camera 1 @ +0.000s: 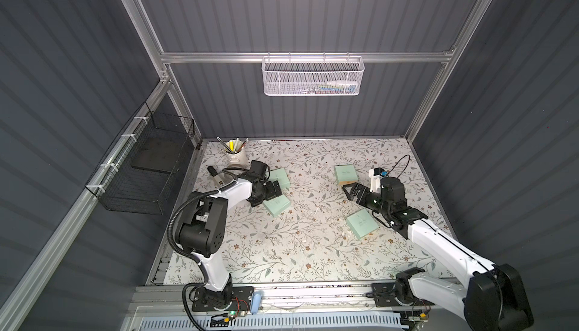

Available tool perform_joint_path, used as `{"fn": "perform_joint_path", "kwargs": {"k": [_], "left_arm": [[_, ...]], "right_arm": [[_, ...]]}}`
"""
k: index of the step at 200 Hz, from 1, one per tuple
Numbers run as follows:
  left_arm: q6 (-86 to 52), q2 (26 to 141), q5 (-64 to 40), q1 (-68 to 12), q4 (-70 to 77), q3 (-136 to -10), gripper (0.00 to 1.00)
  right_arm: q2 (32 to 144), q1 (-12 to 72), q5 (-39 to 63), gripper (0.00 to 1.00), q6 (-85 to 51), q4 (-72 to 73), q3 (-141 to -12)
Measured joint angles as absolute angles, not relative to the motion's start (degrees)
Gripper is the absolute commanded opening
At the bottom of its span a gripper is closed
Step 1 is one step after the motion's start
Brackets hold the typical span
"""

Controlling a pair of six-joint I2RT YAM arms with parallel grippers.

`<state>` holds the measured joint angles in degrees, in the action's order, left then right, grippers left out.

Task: Take out the earrings from the drawer-style jewelry box
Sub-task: Move the jewelry box to the center of the board.

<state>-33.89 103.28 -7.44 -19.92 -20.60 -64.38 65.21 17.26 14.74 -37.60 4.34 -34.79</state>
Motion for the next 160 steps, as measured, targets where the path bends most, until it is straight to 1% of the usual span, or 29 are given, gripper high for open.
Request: {"fn": "perform_joint_path", "kwargs": {"k": [26,60,75,87,106,124,144,160], "left_arm": [[-33.9,105.3,-8.4,-21.9,-19.4,-66.6,1.0],[-34.8,106.3,-10.0,-23.6,-17.4,-67.4,1.0],[-35.4,105.2,-10.1,-23.9,-16.3,-66.7,1.0],[-36.1,103.2,-9.8,-23.9,-15.5,-64.7,1.0],[-37.8,96.3,-9.4,-23.5,-14.9,-59.3,1.0],[-38.8,92.2,-9.5,-23.2,-15.2,-57.0,0.99],[-39.5,90.5,-10.2,-22.8,-14.9,-55.8,0.99],[-39.7,90.7,-10.8,-22.4,-14.9,-54.7,0.95]], "right_arm": [[70.7,18.3,16.5,0.99,-38.4,6.2,-37.1],[78.7,22.3,18.5,0.98,-39.0,9.1,-40.9],[83.1,24.3,20.3,0.94,-39.2,10.7,-42.6],[86.1,25.5,21.4,0.88,-39.7,11.4,-44.0],[91.5,27.5,23.3,0.8,-40.4,12.4,-46.7],[94.7,29.3,24.9,0.73,-40.9,13.4,-48.2],[97.7,31.2,26.5,0.69,-41.5,13.9,-49.5],[100.0,32.9,27.4,0.66,-41.8,14.2,-50.5]]}}
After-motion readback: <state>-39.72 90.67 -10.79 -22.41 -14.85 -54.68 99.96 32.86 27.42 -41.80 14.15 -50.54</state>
